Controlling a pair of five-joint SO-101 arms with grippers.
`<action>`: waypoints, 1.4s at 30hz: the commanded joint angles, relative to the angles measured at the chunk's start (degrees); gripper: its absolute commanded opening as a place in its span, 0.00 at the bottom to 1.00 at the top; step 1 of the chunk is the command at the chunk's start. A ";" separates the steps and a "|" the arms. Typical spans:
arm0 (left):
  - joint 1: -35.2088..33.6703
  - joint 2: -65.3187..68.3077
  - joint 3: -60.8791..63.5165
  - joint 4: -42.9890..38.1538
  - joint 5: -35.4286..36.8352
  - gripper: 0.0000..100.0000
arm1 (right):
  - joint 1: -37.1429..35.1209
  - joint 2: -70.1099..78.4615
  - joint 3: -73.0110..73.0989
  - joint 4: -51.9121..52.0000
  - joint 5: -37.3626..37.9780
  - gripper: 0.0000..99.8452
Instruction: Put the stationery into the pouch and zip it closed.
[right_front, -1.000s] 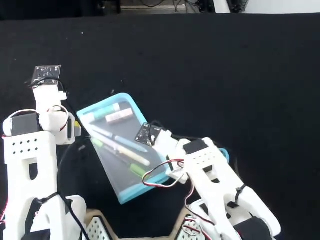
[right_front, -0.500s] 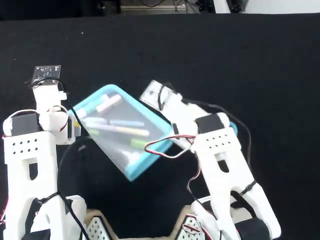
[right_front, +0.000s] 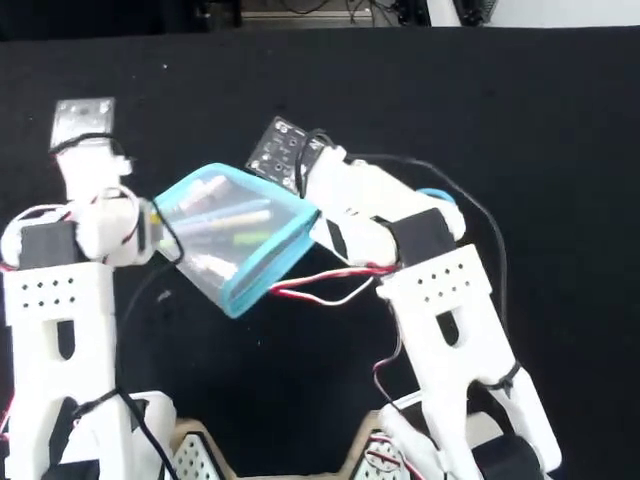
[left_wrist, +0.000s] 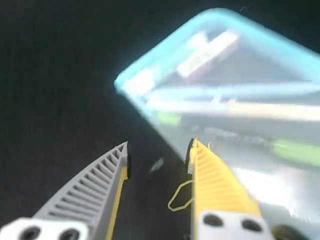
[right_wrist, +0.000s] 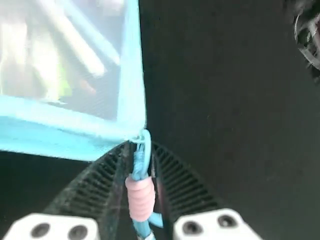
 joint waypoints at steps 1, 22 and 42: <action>5.23 -0.70 -3.21 -5.89 1.32 0.20 | -2.90 -2.42 -7.78 0.79 -0.35 0.01; 16.48 -1.41 10.24 -14.59 5.80 0.20 | -6.86 -2.42 -14.73 -18.55 -4.22 0.01; 11.56 -11.43 -6.37 0.62 3.60 0.20 | -12.04 -5.32 -22.64 -8.18 -5.63 0.01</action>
